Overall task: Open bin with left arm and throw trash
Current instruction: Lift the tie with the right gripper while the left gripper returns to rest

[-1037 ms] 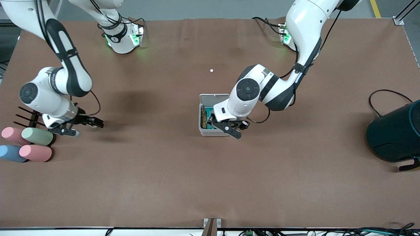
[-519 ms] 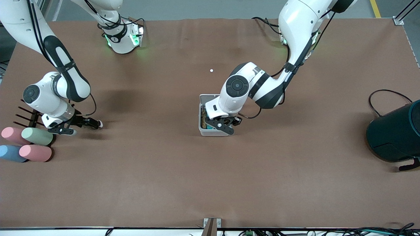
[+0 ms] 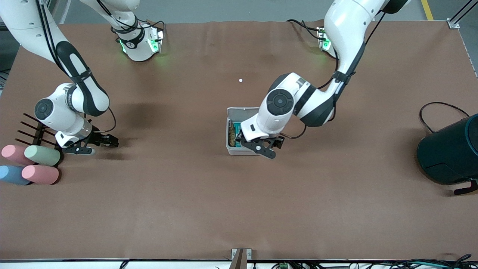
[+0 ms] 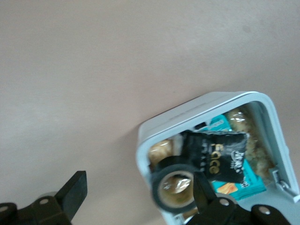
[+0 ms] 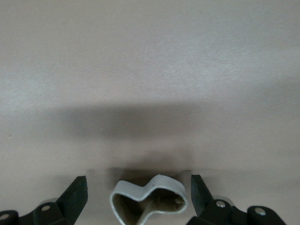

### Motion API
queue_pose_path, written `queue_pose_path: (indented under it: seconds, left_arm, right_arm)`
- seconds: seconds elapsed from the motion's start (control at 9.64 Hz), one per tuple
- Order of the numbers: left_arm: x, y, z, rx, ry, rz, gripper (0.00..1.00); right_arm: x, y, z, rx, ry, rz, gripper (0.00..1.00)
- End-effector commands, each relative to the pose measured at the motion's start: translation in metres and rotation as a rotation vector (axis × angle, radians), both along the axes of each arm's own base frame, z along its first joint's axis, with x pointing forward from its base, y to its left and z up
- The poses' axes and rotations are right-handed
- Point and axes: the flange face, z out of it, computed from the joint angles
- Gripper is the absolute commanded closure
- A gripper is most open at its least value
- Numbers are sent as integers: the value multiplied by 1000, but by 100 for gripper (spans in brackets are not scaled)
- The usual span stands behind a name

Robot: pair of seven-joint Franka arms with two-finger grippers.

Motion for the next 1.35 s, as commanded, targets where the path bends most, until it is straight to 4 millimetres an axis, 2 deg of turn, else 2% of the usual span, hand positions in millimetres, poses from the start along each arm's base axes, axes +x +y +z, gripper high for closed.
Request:
queue_pose_path:
  seconds: [0.0,0.1,0.21,0.31,0.41,0.52,0.62,0.73,0.83,0.93,1.04,1.14,1.24]
  left_arm:
    - [14,46,40,42,20,23,0]
    - [22,70,52,67,43,52,0]
    - [33,106,73,78,50,90,0]
    - [48,151,98,79,37,91,0]
    - [57,188,130,64,-6,73,0]
    - [60,223,162,60,-43,102,0]
    - [61,262,183,69,-40,159,0]
    - [53,290,212,83,-21,195,0]
    - [38,307,241,103,-3,202,0]
    - [14,317,273,119,0,214,0]
    - [-1,333,285,134,16,241,0]
    - [-17,340,287,140,12,272,0]
    - [-36,344,286,141,3,292,0]
  right_arm:
    - [-10,10,-3,5,17,8,28]
    - [-13,9,-5,5,24,13,47]
    - [-12,8,-5,5,26,11,71]
    - [-13,7,-5,5,26,9,84]
    - [-14,7,-6,9,45,8,97]
    - [-15,7,-2,15,66,3,98]
    - [-7,9,18,22,72,-5,98]
    - [7,18,56,36,108,-62,98]
    - [35,61,102,50,175,-105,98]
    - [60,105,146,44,195,-174,97]
    - [74,165,181,37,189,-247,97]
    - [80,218,208,62,154,-317,97]
    - [80,286,238,108,117,-377,97]
